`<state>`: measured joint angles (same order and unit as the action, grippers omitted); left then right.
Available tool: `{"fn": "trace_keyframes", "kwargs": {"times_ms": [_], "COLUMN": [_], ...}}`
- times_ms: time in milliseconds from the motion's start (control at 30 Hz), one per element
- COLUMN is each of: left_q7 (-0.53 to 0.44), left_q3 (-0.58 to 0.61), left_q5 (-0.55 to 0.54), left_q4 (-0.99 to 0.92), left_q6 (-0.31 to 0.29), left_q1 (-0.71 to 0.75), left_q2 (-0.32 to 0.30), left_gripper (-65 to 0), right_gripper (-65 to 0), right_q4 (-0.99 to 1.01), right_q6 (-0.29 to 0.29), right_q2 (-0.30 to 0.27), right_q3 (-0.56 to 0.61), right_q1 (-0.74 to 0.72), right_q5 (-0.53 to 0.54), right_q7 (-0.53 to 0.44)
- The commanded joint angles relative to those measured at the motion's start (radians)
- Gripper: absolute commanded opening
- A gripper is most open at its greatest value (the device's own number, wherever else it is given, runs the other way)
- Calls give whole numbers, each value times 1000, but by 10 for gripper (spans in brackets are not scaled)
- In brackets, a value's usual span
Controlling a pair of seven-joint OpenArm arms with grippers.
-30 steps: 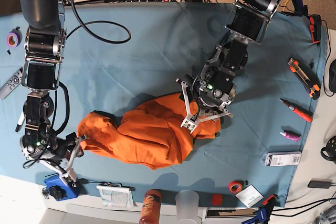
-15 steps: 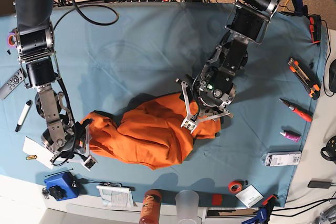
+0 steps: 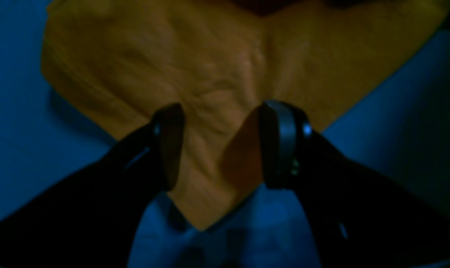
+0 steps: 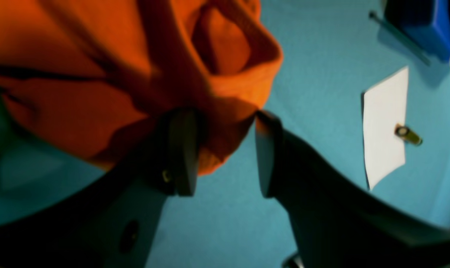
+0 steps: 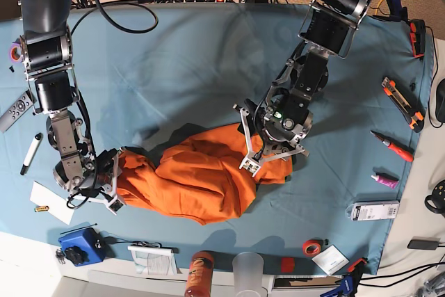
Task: Layout the t-shirt on the table in an organized manner, then fold the t-shirt properly
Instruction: 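Grasp the shirt hem edge with the right gripper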
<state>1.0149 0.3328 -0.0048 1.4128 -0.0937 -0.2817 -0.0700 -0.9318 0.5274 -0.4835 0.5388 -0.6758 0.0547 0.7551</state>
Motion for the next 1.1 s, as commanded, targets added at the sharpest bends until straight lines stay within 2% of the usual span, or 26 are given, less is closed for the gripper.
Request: {"fn": "trace_keyframes", "kwargs": {"times_ms": [0, 233, 367, 467, 600, 733, 900, 967, 1067], "left_q7": [60, 59, 60, 61, 62, 62, 84, 92, 129], "left_q3": [-2, -2, -2, -2, -2, -2, -2, -2, -2], "left_q5": [27, 27, 27, 27, 27, 27, 27, 27, 27], "left_q4": [-6, -6, -6, -6, -6, -6, -5, 6, 66], "left_q6": [1, 1, 1, 1, 1, 1, 1, 1, 1], "left_q1": [2, 2, 2, 2, 2, 2, 2, 2, 2], "left_q2": [-10, -10, -10, -10, -11, -11, -11, -11, -11], "left_gripper": [-315, -315, -315, -315, -315, -315, -315, -315, -315], "right_gripper": [-399, -399, -415, -508, -650, -650, -650, -650, -650], "right_q4": [-4, -3, -2, -2, -2, -3, -18, -34, -63], "right_q6": [-9, -14, -69, -106, -111, -195, -369, -396, -397], "right_q2": [-8, 11, 42, 58, 60, 59, 56, 53, 48], "right_q3": [-9, -9, -9, -9, -9, -12, -29, -35, -37], "right_q1": [-35, -39, -39, -39, -39, -39, -39, -39, -39], "right_q5": [-12, -23, -56, -76, -74, -74, -84, -101, -103], "right_q7": [-32, -116, -146, -149, -127, -63, 23, 31, 31]}}
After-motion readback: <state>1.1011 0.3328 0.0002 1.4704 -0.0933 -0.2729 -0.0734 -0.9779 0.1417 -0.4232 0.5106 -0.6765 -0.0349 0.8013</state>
